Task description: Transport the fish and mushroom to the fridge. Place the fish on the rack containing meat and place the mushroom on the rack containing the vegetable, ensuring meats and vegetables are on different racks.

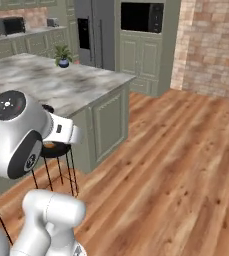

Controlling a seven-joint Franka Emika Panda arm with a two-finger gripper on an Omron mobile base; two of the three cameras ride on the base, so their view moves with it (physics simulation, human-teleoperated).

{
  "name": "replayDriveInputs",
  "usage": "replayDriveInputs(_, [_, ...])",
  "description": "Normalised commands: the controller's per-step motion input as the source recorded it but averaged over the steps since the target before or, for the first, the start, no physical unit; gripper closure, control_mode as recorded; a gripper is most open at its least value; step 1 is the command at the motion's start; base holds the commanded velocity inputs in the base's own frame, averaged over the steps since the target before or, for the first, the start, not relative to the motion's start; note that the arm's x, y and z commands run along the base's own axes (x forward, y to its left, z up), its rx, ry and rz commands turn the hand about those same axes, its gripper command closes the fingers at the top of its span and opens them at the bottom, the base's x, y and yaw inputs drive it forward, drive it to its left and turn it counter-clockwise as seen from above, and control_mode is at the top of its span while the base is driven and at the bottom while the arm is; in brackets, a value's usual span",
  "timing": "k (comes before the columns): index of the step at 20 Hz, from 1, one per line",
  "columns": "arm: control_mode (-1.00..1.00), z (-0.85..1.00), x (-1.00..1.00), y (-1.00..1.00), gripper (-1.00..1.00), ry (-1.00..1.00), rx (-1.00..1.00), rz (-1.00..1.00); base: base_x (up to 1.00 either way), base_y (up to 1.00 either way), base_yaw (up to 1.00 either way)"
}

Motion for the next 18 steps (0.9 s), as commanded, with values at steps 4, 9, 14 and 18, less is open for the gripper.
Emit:
replayDriveInputs(4, [1.00, 0.00, 0.00, 0.00, 1.00, 0.00, 0.00, 0.00, 1.00, -0.57, -0.17])
replayDriveInputs(9, [1.00, 0.00, 0.00, 0.00, 1.00, 0.00, 0.00, 0.00, 1.00, -0.62, -0.14])
replayDriveInputs(14, [1.00, 0.00, 0.00, 0.00, 1.00, 0.00, 0.00, 0.00, 1.00, -0.65, -0.12])
replayDriveInputs(18, [1.00, 0.00, 0.00, 0.00, 1.00, 0.00, 0.00, 0.00, 1.00, -0.68, -0.02])
